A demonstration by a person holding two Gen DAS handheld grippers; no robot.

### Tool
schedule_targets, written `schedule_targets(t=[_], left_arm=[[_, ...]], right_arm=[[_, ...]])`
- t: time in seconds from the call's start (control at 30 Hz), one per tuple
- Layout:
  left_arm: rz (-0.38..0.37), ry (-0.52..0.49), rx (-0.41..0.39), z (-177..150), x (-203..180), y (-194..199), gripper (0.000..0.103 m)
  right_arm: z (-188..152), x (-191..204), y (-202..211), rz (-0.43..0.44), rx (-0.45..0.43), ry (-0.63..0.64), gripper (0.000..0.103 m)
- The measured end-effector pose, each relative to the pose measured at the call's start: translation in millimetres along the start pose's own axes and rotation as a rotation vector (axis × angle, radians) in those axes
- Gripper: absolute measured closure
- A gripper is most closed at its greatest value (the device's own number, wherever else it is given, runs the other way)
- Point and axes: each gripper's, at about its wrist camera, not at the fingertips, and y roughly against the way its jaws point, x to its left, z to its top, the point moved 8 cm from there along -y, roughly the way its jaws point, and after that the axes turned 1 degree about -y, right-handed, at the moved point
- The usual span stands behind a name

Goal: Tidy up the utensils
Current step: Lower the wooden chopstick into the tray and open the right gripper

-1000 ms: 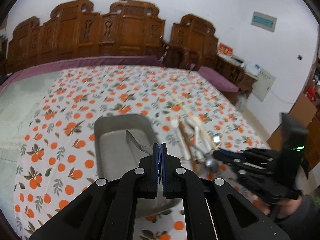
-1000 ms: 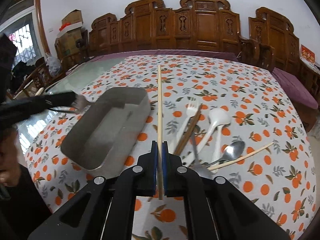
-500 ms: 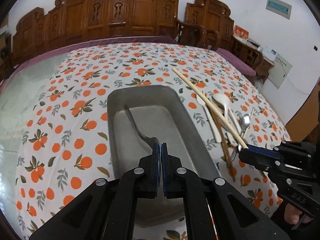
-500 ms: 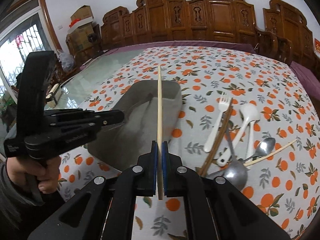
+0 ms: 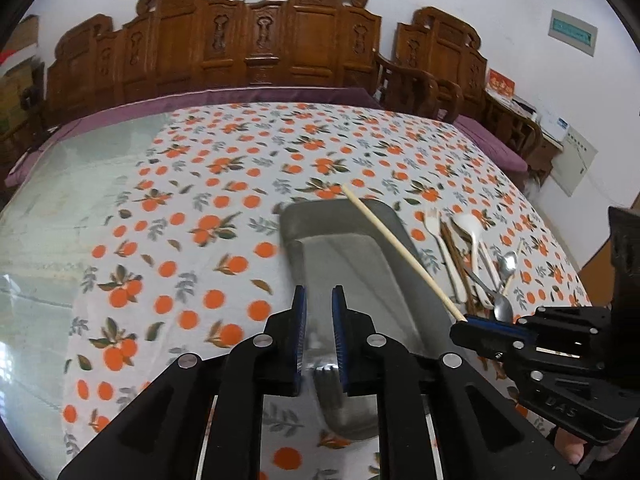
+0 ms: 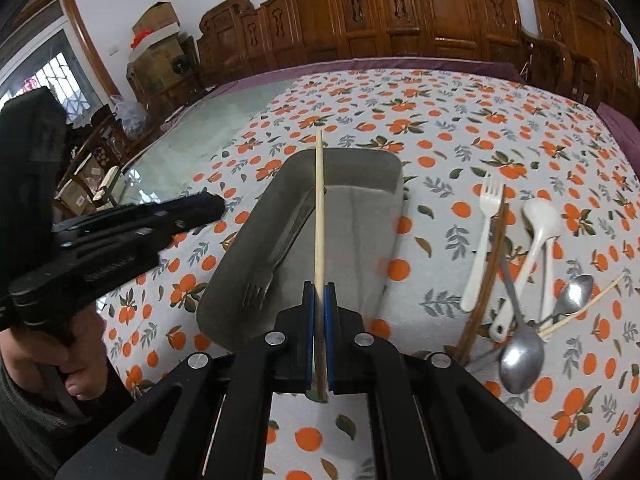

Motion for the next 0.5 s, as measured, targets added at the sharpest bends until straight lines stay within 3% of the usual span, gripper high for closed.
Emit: schedule_targets(t=[0.2,0.3,0.5], left_arm=[[0.024,0.022,-0.016,4,18,9,0.09],[0.025,0.023,-0.017,5,19,9,0.088],[0.019,0.001,-0.02,5,9,9,0.08]], right_arm=[[1,6,-18,0.02,0.029,-0.03,0.093],[1,11,-24,0.075,0.038,-0.038,0.093],[0,3,-7,0.081,0.0,-0.003,0.093]])
